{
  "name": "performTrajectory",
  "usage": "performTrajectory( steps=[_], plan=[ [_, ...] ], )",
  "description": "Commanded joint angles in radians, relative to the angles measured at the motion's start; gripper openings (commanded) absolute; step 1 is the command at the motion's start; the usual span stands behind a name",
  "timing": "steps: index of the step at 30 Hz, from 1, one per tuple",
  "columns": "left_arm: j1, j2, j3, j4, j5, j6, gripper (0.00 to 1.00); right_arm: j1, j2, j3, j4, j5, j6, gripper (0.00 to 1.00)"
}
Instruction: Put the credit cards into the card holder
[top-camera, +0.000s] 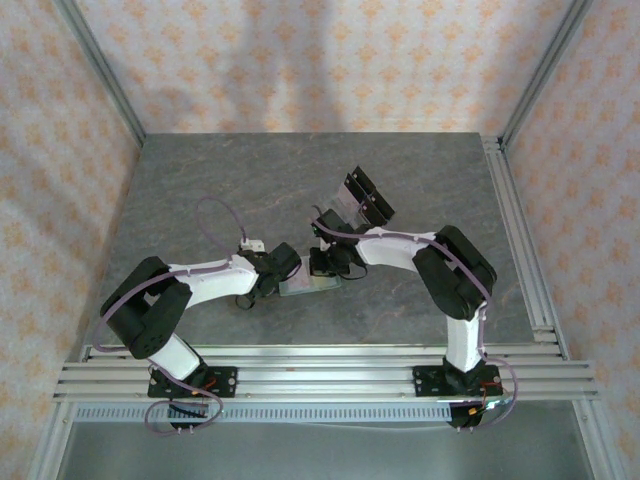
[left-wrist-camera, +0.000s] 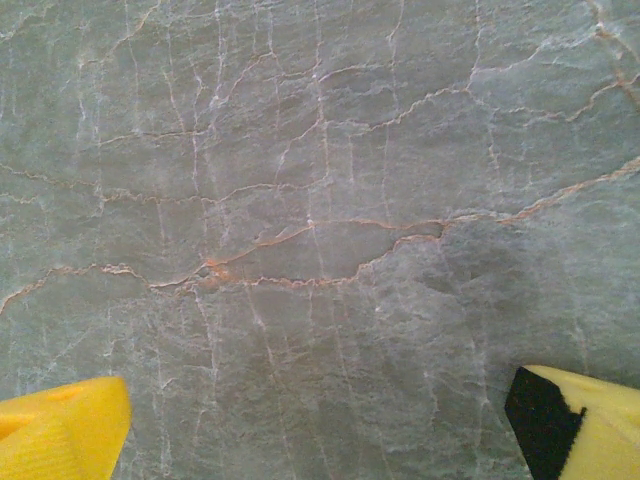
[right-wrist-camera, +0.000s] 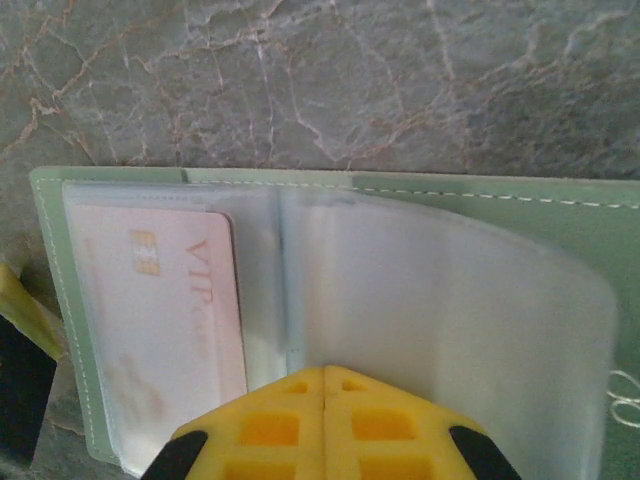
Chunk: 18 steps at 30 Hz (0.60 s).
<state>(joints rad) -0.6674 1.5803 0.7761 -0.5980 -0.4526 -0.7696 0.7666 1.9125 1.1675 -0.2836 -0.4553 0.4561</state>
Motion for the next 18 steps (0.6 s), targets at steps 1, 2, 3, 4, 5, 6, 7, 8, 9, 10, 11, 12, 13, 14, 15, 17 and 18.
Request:
performTrajectory(
  steps=[1,2,3,4,5,6,7,8,9,10,11,12,13,14,15,17,18],
  plan=[
    [-0.004,0.027,0.006,0.002,0.007,-0.020,1.00,-0.001,-0.003,-0.003,0.006,0.002,0.006,0.05],
    [-0.004,0.029,0.008,0.000,0.007,-0.020,1.00,0.000,-0.003,0.003,0.003,-0.002,0.004,0.04],
    [-0.004,0.029,0.008,0.000,0.007,-0.020,1.00,0.001,-0.005,0.008,-0.001,-0.004,0.003,0.04],
    [-0.004,0.029,0.008,0.001,0.006,-0.020,1.00,0.003,-0.008,0.014,-0.006,-0.006,-0.001,0.04],
    [-0.004,0.029,0.008,0.001,0.006,-0.019,1.00,0.006,-0.012,0.019,-0.011,-0.006,-0.003,0.04],
    [-0.004,0.029,0.007,0.001,0.008,-0.019,1.00,0.009,-0.017,0.024,-0.017,-0.005,-0.005,0.04],
    [-0.004,0.029,0.009,0.001,0.008,-0.019,1.00,0.014,-0.018,0.028,-0.022,-0.004,-0.007,0.03],
    [-0.004,0.029,0.008,0.001,0.007,-0.019,1.00,0.019,-0.023,0.032,-0.026,-0.001,-0.009,0.03],
    [-0.004,0.030,0.010,0.001,0.007,-0.017,1.00,0.022,-0.026,0.035,-0.031,0.001,-0.011,0.03],
    [-0.004,0.030,0.010,0.001,0.008,-0.017,1.00,0.025,-0.028,0.038,-0.033,0.005,-0.012,0.03],
    [-0.005,0.030,0.011,0.000,0.007,-0.017,1.00,0.027,-0.029,0.040,-0.036,0.008,-0.011,0.03],
    [-0.005,0.030,0.011,0.001,0.008,-0.017,1.00,0.029,-0.029,0.041,-0.037,0.009,-0.012,0.03],
    [-0.004,0.032,0.012,0.001,0.008,-0.016,1.00,0.030,-0.028,0.041,-0.038,0.011,-0.013,0.02],
    [-0.004,0.032,0.013,0.001,0.007,-0.017,1.00,0.031,-0.026,0.041,-0.036,0.011,-0.010,0.02],
    [-0.004,0.033,0.014,0.000,0.009,-0.014,1.00,0.031,-0.023,0.040,-0.036,0.014,-0.010,0.02],
    [-0.005,0.033,0.013,0.002,0.009,-0.014,1.00,0.031,-0.019,0.037,-0.036,0.018,-0.010,0.02],
    [-0.004,0.034,0.014,0.003,0.009,-0.015,1.00,0.031,-0.018,0.035,-0.034,0.019,-0.010,0.02]
  ],
)
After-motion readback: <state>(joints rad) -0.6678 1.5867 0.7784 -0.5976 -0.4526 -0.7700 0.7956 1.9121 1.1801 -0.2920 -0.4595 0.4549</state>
